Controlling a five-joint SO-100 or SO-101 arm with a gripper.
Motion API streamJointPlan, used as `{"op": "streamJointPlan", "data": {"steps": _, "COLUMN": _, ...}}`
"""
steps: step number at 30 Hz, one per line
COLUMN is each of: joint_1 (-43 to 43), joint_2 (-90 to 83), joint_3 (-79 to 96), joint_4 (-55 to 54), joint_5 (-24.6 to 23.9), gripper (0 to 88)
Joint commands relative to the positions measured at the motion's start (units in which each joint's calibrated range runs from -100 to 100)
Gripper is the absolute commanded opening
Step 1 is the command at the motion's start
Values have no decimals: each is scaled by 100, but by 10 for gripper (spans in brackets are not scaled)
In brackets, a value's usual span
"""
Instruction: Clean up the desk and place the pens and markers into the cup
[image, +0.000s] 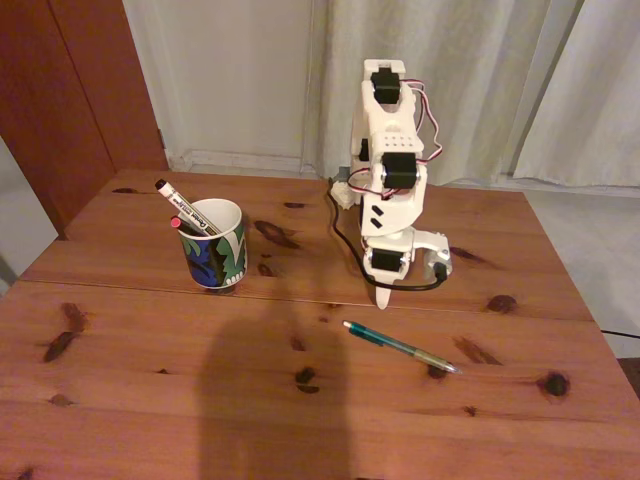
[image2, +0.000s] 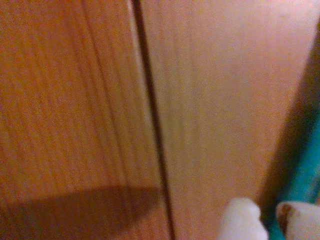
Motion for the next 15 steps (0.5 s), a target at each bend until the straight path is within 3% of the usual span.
{"op": "streamJointPlan", "data": {"steps": 1, "joint_1": 61, "joint_2": -35, "joint_3": -471, "joint_4": 101, "joint_5": 45, "gripper": 52}}
{"op": "streamJointPlan", "data": {"steps": 15, "joint_1": -236, "joint_2": -26, "joint_3": -669, "joint_4": 204, "joint_5": -164, "gripper": 49}}
